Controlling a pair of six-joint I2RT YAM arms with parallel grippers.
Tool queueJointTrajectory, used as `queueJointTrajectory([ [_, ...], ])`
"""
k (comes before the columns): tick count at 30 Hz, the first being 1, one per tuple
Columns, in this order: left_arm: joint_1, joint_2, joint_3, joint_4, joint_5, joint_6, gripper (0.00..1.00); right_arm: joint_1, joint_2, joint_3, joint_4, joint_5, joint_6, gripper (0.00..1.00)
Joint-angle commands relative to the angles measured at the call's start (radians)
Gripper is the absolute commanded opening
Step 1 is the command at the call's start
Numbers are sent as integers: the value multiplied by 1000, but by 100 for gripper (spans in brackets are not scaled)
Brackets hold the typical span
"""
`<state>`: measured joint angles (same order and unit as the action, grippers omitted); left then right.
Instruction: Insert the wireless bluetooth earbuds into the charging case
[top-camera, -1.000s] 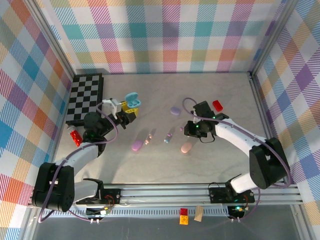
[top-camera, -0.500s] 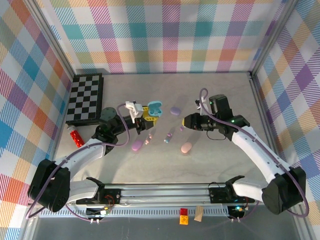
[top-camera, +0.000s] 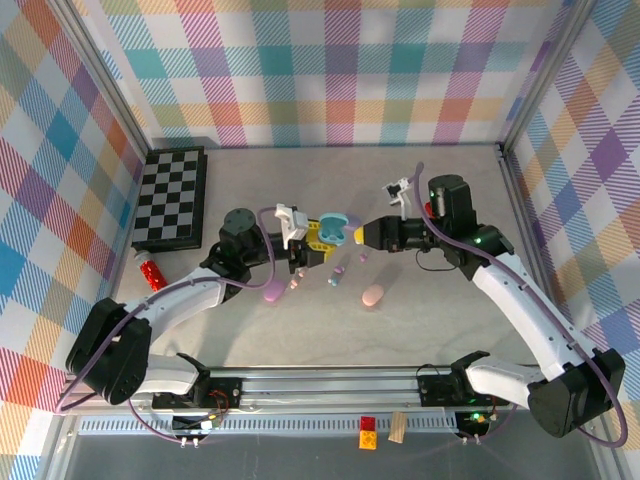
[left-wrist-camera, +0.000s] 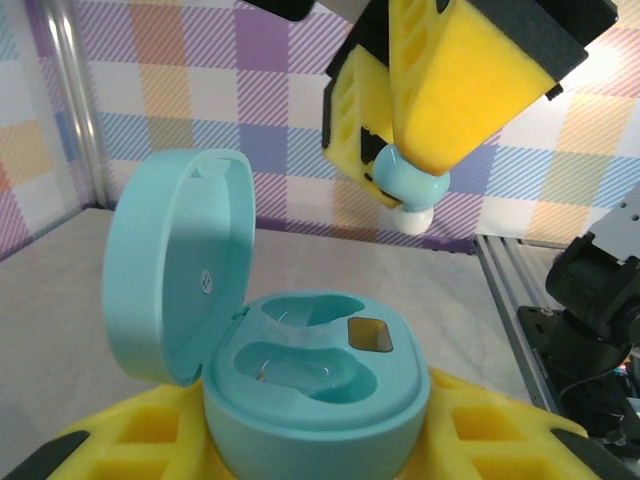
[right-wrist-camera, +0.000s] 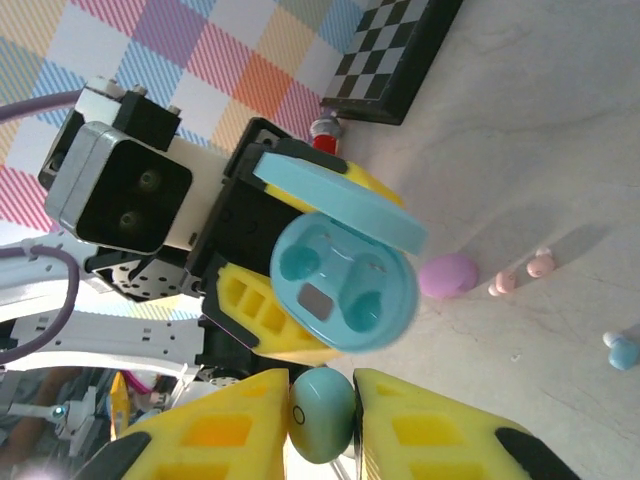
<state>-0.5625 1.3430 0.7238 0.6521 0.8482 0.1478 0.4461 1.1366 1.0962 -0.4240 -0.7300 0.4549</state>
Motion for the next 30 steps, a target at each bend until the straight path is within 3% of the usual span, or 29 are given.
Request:
queueJointTrajectory([
  [1,-27,20,40,9,39,9,37,22,15,33,42,-34,-27,21],
  [30,-47,-10,35,-2,65,17,37,45,59,19,22,49,-50,20],
])
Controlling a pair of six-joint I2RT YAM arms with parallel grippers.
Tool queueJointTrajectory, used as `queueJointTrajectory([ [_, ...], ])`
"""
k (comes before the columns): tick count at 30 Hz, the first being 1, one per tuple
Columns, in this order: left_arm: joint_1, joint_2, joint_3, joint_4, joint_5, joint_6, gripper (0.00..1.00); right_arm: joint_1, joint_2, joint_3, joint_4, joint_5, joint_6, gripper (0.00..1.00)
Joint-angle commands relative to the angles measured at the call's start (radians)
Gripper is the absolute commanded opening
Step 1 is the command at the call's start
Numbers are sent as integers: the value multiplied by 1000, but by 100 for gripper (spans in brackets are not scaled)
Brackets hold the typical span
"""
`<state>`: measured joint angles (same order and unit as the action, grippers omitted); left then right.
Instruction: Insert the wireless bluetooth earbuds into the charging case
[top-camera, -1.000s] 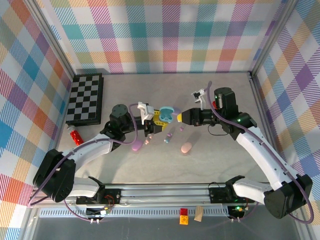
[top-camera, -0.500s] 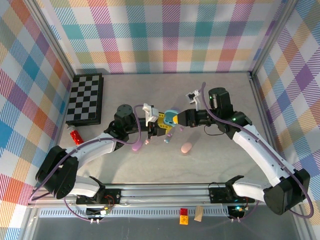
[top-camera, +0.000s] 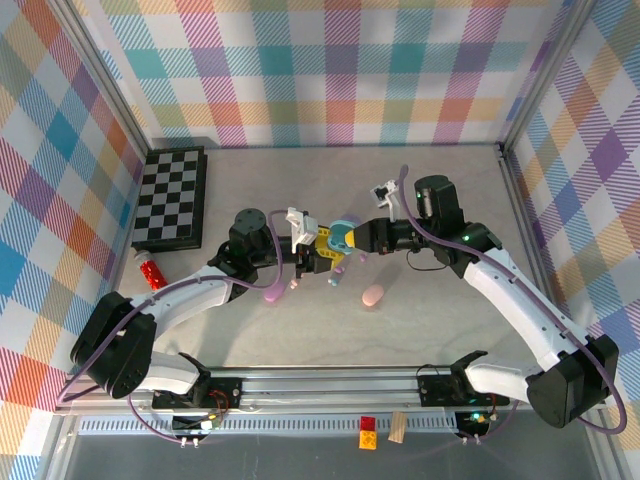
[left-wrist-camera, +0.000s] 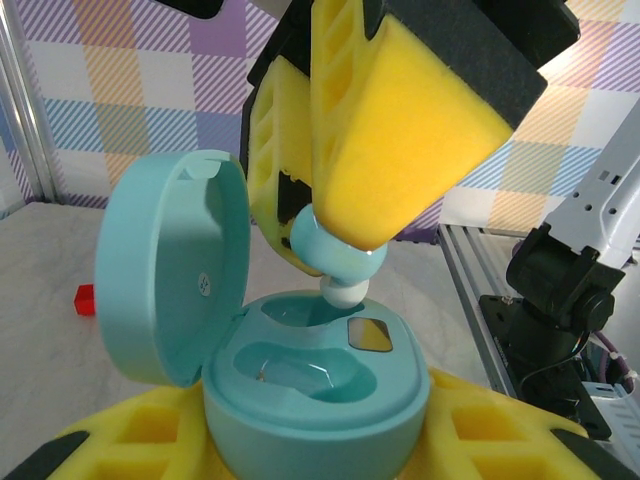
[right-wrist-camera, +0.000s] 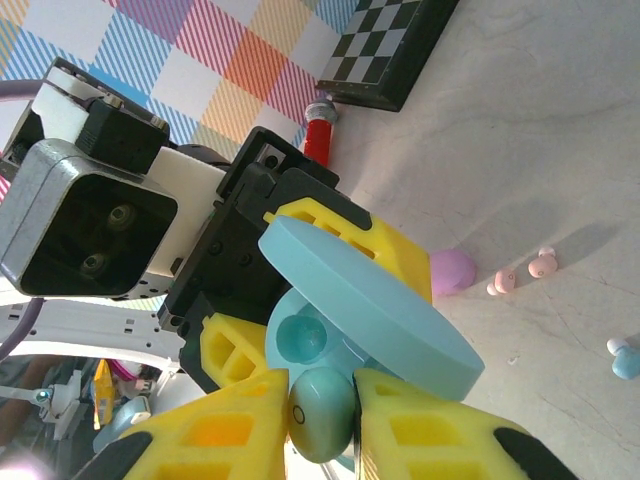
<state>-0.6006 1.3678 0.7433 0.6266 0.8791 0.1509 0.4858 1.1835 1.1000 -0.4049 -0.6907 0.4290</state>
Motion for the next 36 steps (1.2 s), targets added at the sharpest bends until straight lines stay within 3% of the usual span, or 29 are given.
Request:
queueJointTrajectory([
  [1,-8,-36,16,23,34,13,37,5,14,14,3,12,-24,20],
  [16,-8,-38,18,33,35,-3,37,5,-5,17,-18,55,-33,26],
  [28,-3,-1,0,72,1,-7,37,4,-171,-55,57,121,-77,37],
  [36,62,-17,-45,105,-18,-21,37,-11,-307,-215,132,311,13,48],
])
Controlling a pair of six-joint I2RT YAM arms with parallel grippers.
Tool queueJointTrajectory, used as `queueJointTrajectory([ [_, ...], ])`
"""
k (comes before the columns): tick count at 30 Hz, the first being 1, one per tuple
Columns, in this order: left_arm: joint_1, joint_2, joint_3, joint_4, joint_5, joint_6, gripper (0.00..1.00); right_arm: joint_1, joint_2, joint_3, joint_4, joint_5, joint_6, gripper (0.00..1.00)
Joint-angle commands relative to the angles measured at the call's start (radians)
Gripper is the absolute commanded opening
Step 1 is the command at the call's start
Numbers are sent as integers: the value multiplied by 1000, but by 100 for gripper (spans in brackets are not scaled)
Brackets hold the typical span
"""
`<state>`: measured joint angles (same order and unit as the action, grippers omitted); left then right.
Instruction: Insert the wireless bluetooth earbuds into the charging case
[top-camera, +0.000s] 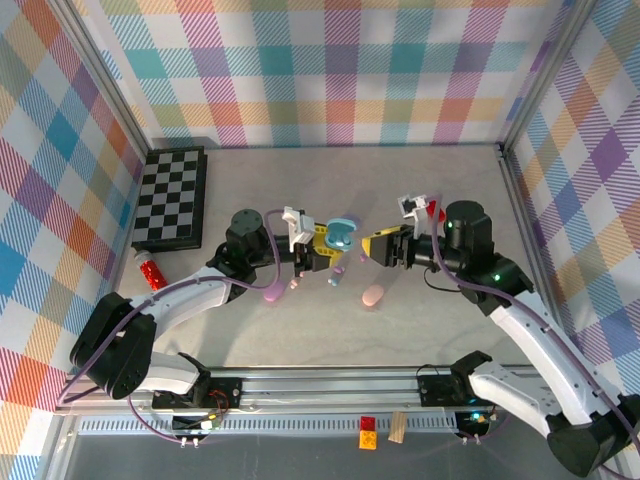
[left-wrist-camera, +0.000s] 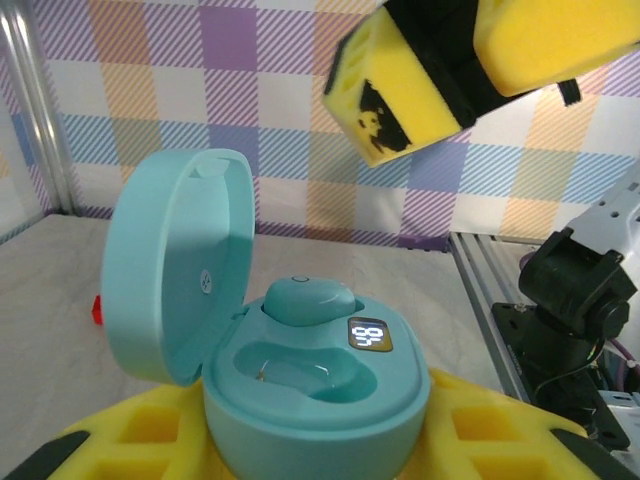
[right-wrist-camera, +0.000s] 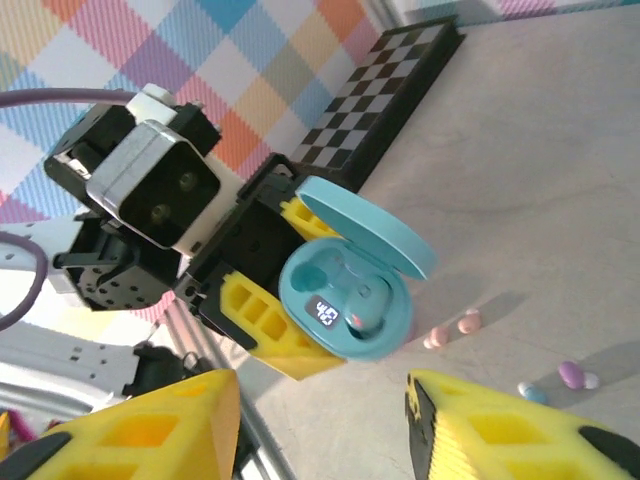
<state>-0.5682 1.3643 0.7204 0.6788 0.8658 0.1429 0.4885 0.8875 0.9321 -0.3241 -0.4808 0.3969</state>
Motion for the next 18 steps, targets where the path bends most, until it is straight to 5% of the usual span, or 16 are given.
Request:
queueJointTrajectory([
  [1,42,-16,-29,59,-5,-16,37,-18,-10,-72,60,129,72,48],
  [5,107,-15,-80,161,-8,-81,37,-21,46,-144,56,244,198,48],
  [11,206,-29,-151,341,-10,-195,37,-9,217,-243,198,181,357,47],
  [18,276,-96,-185,341,-6,-210,37,41,501,-191,245,92,356,48],
])
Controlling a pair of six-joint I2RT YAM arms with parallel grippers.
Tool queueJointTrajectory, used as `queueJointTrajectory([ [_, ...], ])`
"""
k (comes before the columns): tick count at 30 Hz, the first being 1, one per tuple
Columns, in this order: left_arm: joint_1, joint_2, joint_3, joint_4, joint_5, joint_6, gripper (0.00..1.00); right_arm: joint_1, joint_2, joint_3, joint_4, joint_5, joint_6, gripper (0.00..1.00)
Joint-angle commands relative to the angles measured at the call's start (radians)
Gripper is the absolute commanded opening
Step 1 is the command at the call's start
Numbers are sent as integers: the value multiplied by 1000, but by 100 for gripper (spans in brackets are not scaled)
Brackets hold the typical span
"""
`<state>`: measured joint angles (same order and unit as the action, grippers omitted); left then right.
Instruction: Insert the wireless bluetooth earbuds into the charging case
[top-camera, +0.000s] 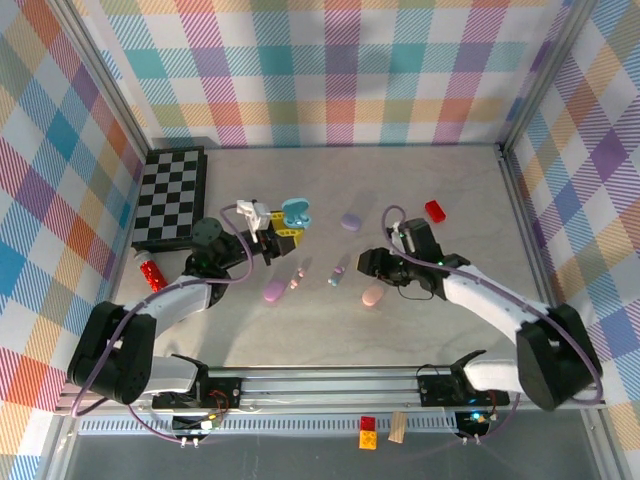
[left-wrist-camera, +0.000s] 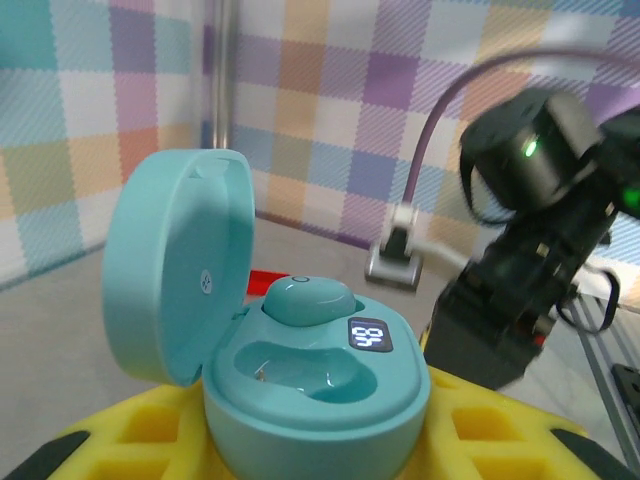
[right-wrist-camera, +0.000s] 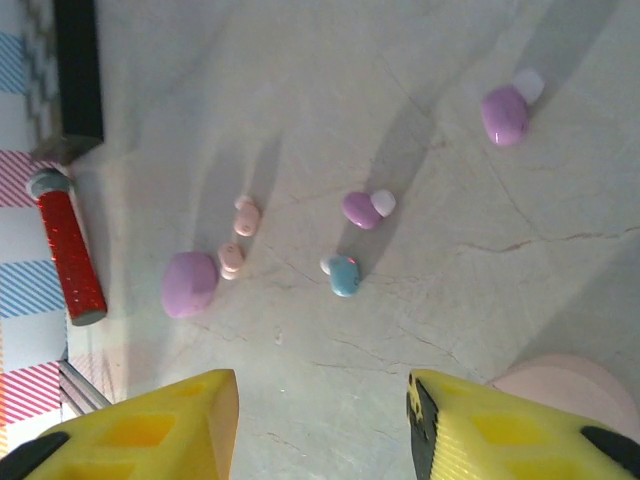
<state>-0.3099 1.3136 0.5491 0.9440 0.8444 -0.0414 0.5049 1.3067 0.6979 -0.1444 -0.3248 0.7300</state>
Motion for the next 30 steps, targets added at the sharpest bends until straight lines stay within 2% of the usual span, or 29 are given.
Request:
queueJointTrajectory([
  [1,21,-52,-15,75,16,-28,37,36,120,61,68,-74,15,48],
  [6,29,-87,-21,65,10,-31,37,97,314,168,79,-93,-18,48],
  [12,31,-111,-26,50,9,-31,37,107,448,249,83,-77,-54,48],
  [22,35,-149,-24,-10,-5,-14,37,110,522,270,57,-88,-90,48],
  [30,36,-161,-21,-24,-14,-17,37,169,501,270,39,-100,-65,48],
])
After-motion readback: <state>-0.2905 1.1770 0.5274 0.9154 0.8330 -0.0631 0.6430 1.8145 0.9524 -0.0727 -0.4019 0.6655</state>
